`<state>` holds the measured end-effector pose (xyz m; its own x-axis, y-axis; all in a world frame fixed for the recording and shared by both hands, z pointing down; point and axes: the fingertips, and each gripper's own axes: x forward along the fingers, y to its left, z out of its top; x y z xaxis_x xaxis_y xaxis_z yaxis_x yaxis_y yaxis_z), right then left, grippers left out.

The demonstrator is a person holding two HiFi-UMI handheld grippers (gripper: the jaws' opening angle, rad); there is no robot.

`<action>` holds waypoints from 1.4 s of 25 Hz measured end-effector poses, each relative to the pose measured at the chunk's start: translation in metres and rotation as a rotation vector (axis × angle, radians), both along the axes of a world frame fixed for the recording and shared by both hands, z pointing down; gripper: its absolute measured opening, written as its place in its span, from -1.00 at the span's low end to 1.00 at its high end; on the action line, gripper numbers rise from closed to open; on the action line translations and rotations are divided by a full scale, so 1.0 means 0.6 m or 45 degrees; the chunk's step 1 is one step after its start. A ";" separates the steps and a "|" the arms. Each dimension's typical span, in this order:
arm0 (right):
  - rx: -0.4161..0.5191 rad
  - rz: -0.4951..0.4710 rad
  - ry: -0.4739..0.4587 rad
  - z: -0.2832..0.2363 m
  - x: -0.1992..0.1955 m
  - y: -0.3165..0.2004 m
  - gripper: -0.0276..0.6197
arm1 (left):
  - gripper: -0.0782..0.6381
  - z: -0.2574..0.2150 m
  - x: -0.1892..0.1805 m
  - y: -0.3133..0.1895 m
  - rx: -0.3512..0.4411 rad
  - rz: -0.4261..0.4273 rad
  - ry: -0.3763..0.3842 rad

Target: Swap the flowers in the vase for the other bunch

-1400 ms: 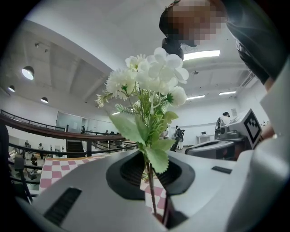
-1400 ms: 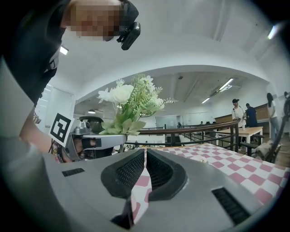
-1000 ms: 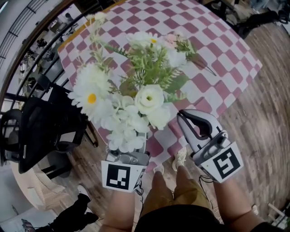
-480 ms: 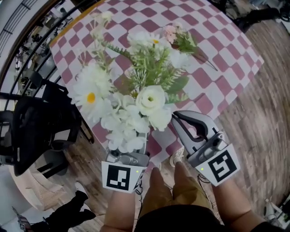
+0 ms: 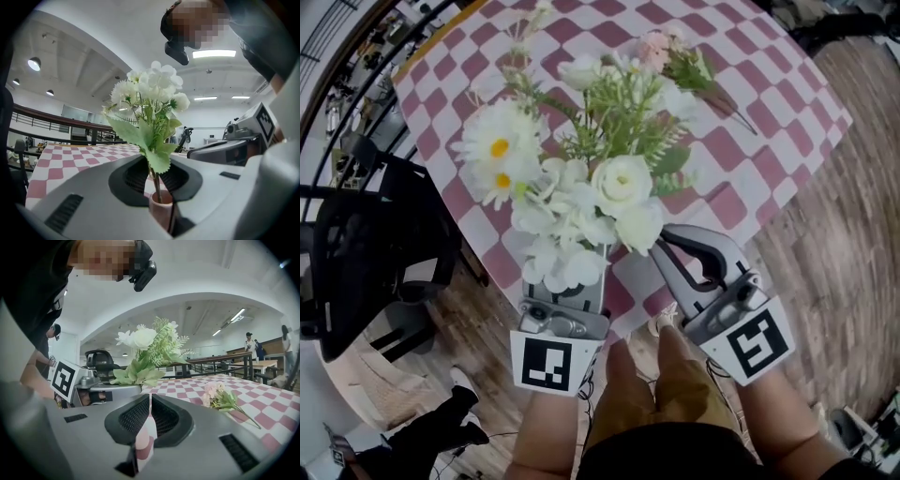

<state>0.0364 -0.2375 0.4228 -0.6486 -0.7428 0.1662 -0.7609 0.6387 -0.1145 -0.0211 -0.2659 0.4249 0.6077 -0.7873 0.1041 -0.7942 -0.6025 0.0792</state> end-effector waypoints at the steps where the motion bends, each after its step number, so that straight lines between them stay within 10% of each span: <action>1: -0.003 0.000 -0.003 0.002 -0.001 0.001 -0.79 | -0.61 0.003 0.000 0.001 -0.001 -0.001 0.000; 35: -0.063 -0.036 0.019 0.046 -0.018 0.019 -0.79 | -0.23 0.065 0.004 0.033 -0.044 0.047 -0.082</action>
